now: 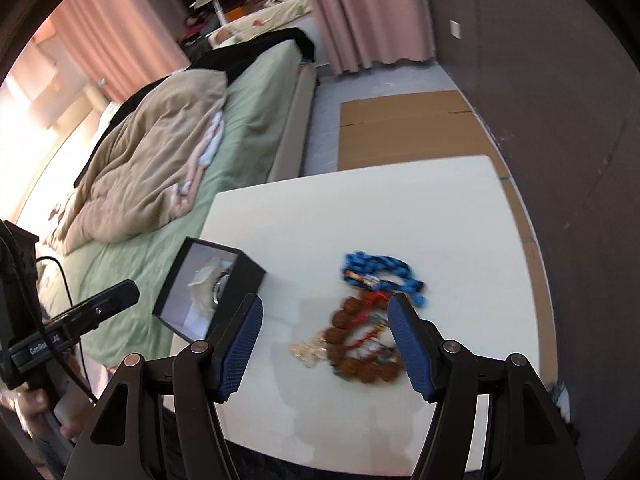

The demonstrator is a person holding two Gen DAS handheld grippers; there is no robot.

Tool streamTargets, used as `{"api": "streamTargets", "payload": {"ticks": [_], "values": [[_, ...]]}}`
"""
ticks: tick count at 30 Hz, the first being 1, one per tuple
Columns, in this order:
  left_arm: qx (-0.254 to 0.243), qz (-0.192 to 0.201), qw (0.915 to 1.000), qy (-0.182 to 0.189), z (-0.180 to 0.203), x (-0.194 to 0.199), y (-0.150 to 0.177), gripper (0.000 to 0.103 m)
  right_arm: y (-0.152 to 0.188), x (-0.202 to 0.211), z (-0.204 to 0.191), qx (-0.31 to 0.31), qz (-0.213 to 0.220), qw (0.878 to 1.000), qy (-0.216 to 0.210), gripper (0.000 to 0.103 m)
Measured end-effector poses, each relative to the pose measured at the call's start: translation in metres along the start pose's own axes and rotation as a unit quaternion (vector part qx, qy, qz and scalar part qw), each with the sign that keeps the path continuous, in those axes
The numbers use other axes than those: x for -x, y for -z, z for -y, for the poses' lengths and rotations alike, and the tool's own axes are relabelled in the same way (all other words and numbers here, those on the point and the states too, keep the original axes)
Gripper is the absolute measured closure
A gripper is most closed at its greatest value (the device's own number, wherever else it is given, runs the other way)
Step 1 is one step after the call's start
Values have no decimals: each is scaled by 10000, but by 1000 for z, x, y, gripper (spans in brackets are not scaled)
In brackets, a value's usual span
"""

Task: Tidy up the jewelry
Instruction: 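Reach and grasp the brown rudraksha bead bracelet with the left gripper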

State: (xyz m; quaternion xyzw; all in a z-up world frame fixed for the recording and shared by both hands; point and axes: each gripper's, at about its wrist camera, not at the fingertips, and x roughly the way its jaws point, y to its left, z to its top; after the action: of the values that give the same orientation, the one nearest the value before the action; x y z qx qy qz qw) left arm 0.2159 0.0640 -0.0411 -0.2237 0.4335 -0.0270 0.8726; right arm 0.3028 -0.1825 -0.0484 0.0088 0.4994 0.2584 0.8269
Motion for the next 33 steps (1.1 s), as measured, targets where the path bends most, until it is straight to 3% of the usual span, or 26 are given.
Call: {"api": "streamTargets", "payload": {"ticks": [6,10,19,21,24,33], "values": [[-292,-196,9993,87,32,-19,6,45,14,3,31,-310,-151,9994,-92,38],[-494,-323,9982,69,52,-34,10,45,25,5,49,-617,-195,9974,-324,19],[-901,-709,9934,-73,89,-76,18,47,42,8,89,-1079,-100,9931,-452,18],[-949,-821,9920,-112,94,-86,20,55,45,9,96,-1141,-80,9926,-417,18],[-1023,-989,9896,-219,100,-104,23,56,50,12,110,-1258,-77,9911,-428,18],[-992,-1453,9827,-575,107,-147,30,60,62,20,140,-1519,-75,9875,-421,18]]}}
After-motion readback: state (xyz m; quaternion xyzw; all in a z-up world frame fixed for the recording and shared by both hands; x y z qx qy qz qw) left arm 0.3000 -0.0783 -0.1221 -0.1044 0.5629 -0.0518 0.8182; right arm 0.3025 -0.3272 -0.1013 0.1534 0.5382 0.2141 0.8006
